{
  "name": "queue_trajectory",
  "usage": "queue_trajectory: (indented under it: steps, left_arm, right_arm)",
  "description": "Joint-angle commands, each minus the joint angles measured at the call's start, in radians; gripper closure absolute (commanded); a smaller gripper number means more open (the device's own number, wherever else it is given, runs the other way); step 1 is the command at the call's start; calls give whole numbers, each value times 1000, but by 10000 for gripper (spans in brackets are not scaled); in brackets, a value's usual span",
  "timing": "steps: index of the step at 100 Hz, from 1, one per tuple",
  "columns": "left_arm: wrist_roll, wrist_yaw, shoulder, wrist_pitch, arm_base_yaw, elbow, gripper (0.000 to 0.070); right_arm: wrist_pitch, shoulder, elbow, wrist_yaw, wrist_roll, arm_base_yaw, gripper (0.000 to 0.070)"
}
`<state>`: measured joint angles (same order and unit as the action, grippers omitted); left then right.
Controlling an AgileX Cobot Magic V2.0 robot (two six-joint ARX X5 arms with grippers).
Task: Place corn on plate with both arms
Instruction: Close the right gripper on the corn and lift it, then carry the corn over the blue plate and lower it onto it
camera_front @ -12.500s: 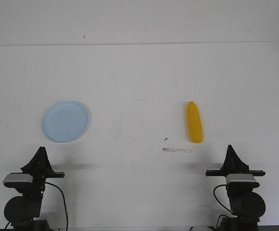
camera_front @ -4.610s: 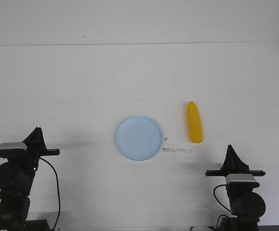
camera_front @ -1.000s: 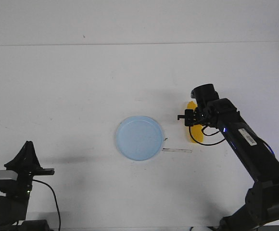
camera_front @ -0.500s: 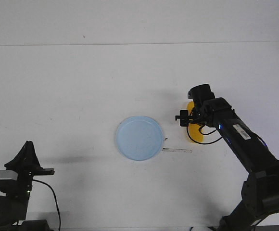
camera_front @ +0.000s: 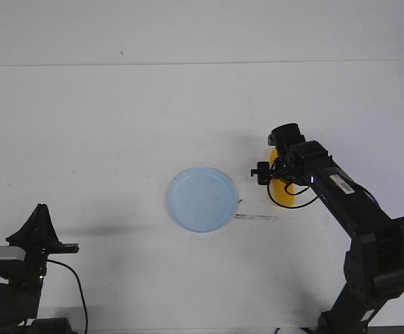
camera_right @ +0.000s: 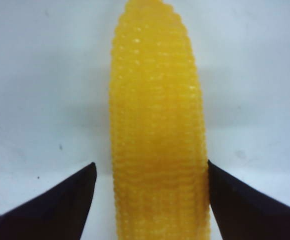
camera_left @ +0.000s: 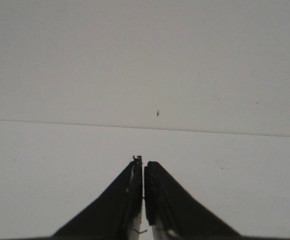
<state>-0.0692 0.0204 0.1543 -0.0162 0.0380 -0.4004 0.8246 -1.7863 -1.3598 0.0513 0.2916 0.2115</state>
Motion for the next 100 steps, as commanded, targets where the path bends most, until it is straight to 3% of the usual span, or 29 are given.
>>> queue_trajectory:
  steps: [1,10,56,100]
  left_arm:
    - [8,-6,-3,10,0,-8,698]
    - [8,-6,-3,10,0,-8,697]
    - [8,-6,-3,10,0,-8,697]
    - [8,-6,-3,10,0,-8,698]
  right_arm:
    - [-4,-16,-20,-2,-8,5,282]
    - [-3,-16,-20,0,-8,5,381]
    - [13,25,-71,-15,-8,24,382]
    - [-85,42,-85,-389,-58,213,382]
